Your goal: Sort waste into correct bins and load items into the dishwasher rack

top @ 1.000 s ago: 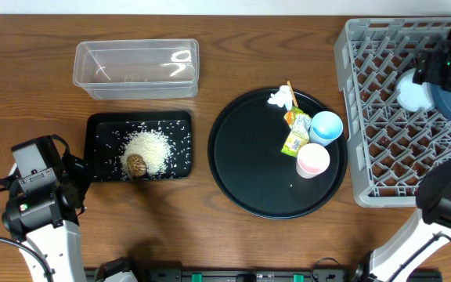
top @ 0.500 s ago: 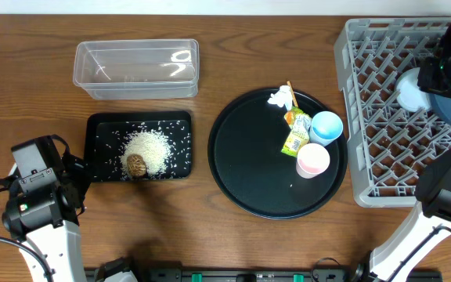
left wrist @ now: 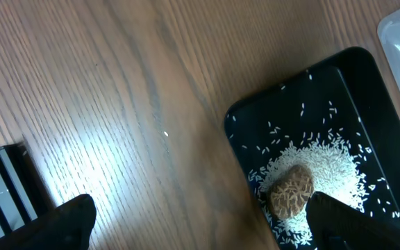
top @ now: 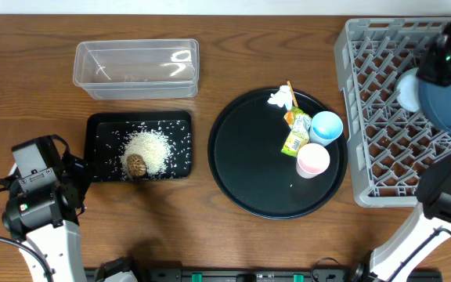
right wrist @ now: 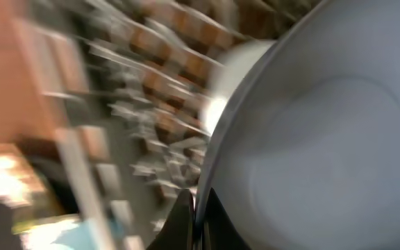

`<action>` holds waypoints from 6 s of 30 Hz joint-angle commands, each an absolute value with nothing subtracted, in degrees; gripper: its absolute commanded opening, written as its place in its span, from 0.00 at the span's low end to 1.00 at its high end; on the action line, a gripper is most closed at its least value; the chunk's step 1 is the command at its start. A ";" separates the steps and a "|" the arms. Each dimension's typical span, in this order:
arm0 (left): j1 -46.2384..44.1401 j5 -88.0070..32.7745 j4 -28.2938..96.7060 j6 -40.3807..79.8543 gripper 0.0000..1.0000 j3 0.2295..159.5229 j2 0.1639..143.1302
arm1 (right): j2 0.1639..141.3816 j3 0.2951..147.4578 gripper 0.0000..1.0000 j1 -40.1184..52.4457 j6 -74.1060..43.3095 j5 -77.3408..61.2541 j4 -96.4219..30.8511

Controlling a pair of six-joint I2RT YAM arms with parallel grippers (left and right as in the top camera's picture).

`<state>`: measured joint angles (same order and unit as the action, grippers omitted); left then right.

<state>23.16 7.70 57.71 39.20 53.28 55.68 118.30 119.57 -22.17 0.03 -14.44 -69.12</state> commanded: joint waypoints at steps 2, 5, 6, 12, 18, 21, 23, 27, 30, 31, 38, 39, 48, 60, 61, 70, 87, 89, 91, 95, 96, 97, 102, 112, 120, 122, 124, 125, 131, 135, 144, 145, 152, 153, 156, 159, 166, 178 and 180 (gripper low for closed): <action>23.35 8.19 57.82 39.75 0.98 53.34 55.79 | 113.93 122.34 0.01 -28.36 -0.82 -41.36 -67.68; 23.35 8.19 57.80 39.75 0.98 53.34 55.79 | 113.99 122.13 0.01 -32.47 -0.78 -55.46 -67.96; 23.35 8.19 57.82 39.75 0.98 53.34 55.79 | 113.99 122.10 0.01 -33.47 -0.78 -58.11 -68.29; 23.35 8.19 57.82 39.75 0.98 53.34 55.79 | 113.99 122.10 0.01 -38.00 0.95 -73.69 -70.08; 23.35 8.19 57.82 39.75 0.98 53.34 55.79 | 114.02 121.82 0.01 -39.68 2.09 -75.26 -75.20; 23.35 8.19 57.82 39.75 0.98 53.34 55.79 | 114.02 121.73 0.01 -39.68 4.08 -75.29 -80.38; 23.35 8.19 57.82 39.75 0.98 53.34 55.79 | 114.02 121.73 0.01 -39.68 5.98 -75.29 -84.40; 23.35 8.19 57.82 39.75 0.98 53.34 55.79 | 114.02 121.73 0.01 -39.51 14.85 -74.43 -94.50; 23.35 8.19 57.82 39.75 0.98 53.34 55.79 | 114.02 121.32 0.01 -38.81 17.21 -70.02 -97.32; 23.33 8.19 57.82 39.75 0.98 53.34 55.79 | 114.02 121.23 0.01 -38.61 17.08 -69.08 -97.32; 23.35 8.19 57.80 39.75 0.98 53.34 55.79 | 114.02 116.88 0.01 -35.44 17.67 -68.47 -97.30; 23.35 8.19 57.80 39.75 0.98 53.34 55.79 | 114.02 115.85 0.01 -34.59 18.00 -68.36 -97.30; 23.35 8.19 57.82 39.75 0.98 53.34 55.79 | 114.02 110.52 0.01 -29.95 19.99 -71.02 -97.30; 23.35 8.19 57.82 39.75 0.98 53.34 55.79 | 114.02 110.52 0.01 -33.32 19.70 -65.73 -96.44; 23.35 8.19 57.82 39.75 0.98 53.34 55.79 | 114.02 110.52 0.01 -34.02 19.68 -65.21 -96.47; 23.35 8.19 57.82 39.75 0.98 53.34 55.79 | 114.02 110.50 0.01 -37.87 17.78 -60.77 -95.53; 23.35 8.19 57.82 39.75 0.98 53.34 55.79 | 113.86 113.67 0.08 -40.23 -4.89 -25.80 -87.13; 23.35 8.19 57.82 39.75 0.98 53.34 55.79 | 113.86 115.04 0.13 -40.21 -8.01 -19.75 -87.15; 23.33 8.19 57.80 39.75 0.98 53.34 55.79 | 113.86 116.38 0.18 -40.14 -10.15 -15.44 -87.39; 23.33 8.19 57.82 39.75 0.98 53.36 55.79 | 113.69 118.52 0.20 -40.10 -12.03 -12.60 -88.58; 23.35 8.19 57.82 39.75 0.98 53.34 55.79 | 113.45 118.93 0.20 -40.10 -12.05 -12.62 -88.79; 23.35 8.19 57.80 39.75 0.98 53.36 55.79 | 112.99 119.20 0.20 -40.10 -12.23 -12.47 -88.90; 23.35 8.19 57.82 39.75 0.98 53.36 55.79 | 108.90 119.26 0.25 -40.07 -13.54 -11.35 -88.38; 23.35 8.19 57.82 39.75 0.98 53.34 55.79 | 98.87 119.24 0.99 -37.28 -13.50 -13.28 -87.83; 23.33 8.19 57.82 39.75 0.98 53.34 55.79 | 96.75 119.22 0.99 -28.58 -11.99 -16.51 -88.18; 23.35 8.19 57.82 39.75 0.98 53.34 55.79 | 96.75 119.02 0.99 -24.93 -9.54 -18.87 -88.25; 23.35 8.19 57.82 39.75 0.98 53.34 55.79 | 96.75 119.02 0.99 -21.15 -7.62 -20.91 -88.18; 23.35 8.19 57.82 39.75 0.98 53.36 55.79 | 96.75 119.02 0.99 -19.00 -6.76 -21.41 -88.03; 23.35 8.19 57.82 39.75 0.98 53.34 55.79 | 96.84 119.02 0.99 -6.66 -6.57 -18.00 -85.30; 23.33 8.19 57.80 39.75 0.98 53.34 55.81 | 97.67 118.98 0.99 1.19 -6.83 -14.26 -84.90; 23.35 8.19 57.82 39.75 0.98 53.34 55.79 | 101.54 115.52 0.99 11.68 -17.17 2.52 -84.60; 23.35 8.19 57.82 39.75 0.98 53.34 55.79 | 102.00 115.07 0.99 11.99 -17.76 3.46 -84.33; 23.35 8.19 57.82 39.75 0.98 53.36 55.79 | 105.16 114.30 0.99 12.19 -18.02 3.55 -83.74; 23.35 8.19 57.82 39.75 0.98 53.34 55.79 | 105.51 114.28 0.99 12.19 -18.02 3.25 -83.72; 23.35 8.19 57.80 39.75 0.98 53.34 55.79 | 105.78 114.28 0.99 12.19 -18.02 2.55 -83.44; 23.33 8.19 57.82 39.75 0.98 53.34 55.79 | 105.78 114.28 0.99 12.19 -18.00 2.55 -83.35; 23.35 8.19 57.82 39.75 0.98 53.34 55.79 | 105.78 114.28 0.99 12.19 -17.98 2.55 -83.35; 23.33 7.97 57.56 40.29 0.98 53.34 55.79 | 105.78 114.28 0.99 12.19 -18.00 2.55 -83.35; 23.33 6.85 57.01 42.35 0.98 53.36 55.79 | 105.78 114.28 0.99 12.19 -18.00 2.55 -83.35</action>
<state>23.16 7.68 57.36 39.53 53.28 55.72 105.60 114.56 11.70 -17.41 1.58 -83.42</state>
